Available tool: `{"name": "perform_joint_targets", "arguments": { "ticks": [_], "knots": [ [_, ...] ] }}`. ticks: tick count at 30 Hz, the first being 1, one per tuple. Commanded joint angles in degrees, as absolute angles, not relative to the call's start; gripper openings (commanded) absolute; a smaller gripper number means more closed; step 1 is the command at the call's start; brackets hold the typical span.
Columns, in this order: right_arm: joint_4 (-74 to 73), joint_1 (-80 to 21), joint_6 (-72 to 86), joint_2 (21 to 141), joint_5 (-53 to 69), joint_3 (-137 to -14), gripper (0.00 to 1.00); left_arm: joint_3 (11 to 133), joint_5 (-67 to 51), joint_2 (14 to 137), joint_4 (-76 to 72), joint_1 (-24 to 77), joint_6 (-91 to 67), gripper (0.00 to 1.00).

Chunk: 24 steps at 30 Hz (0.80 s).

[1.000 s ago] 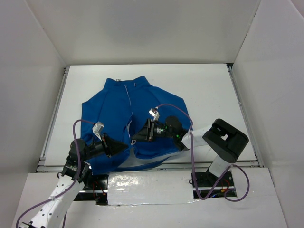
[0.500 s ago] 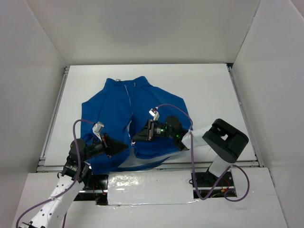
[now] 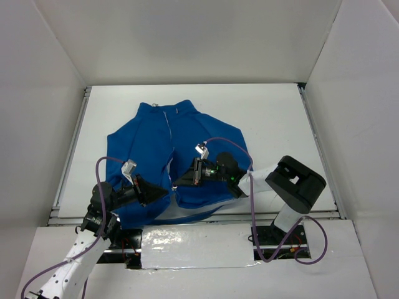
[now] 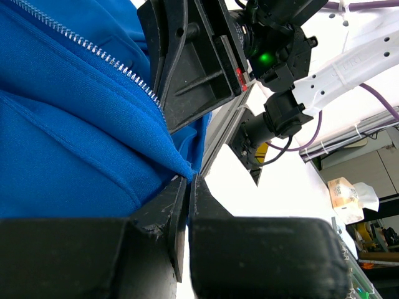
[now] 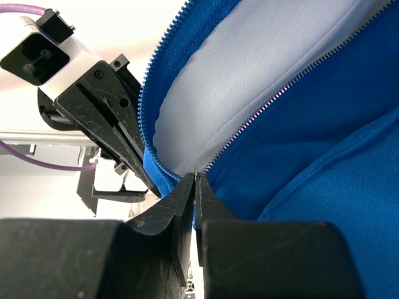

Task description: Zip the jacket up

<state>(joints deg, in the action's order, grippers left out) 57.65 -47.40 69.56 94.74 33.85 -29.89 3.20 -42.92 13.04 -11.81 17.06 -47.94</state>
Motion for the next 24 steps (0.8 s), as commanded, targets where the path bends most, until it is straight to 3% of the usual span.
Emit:
{"name": "perform_joint_targets", "arguments": {
  "ticks": [1,5,11,16,24],
  "knots": [
    [58.36,-47.99,69.35,94.66,34.1,-30.32,0.08,4.75,-43.51,12.92,-14.68,17.14,-46.67,0.0],
    [58.18,-47.9,69.35,94.05,34.1,-30.5,0.0,4.75,-43.42,12.92,-14.59,17.14,-46.67,0.0],
    [60.37,-47.99,68.47,92.64,33.31,-29.45,0.0,4.83,-43.33,12.92,-14.68,17.14,-46.93,0.0],
    [71.08,-47.99,64.78,88.43,30.33,-24.89,0.0,5.01,-42.54,13.18,-13.71,17.23,-47.46,0.0],
    [68.2,-48.43,59.34,81.04,28.21,-24.43,0.0,5.1,-43.85,13.8,-15.46,17.23,-49.39,0.0]
  ]
}}
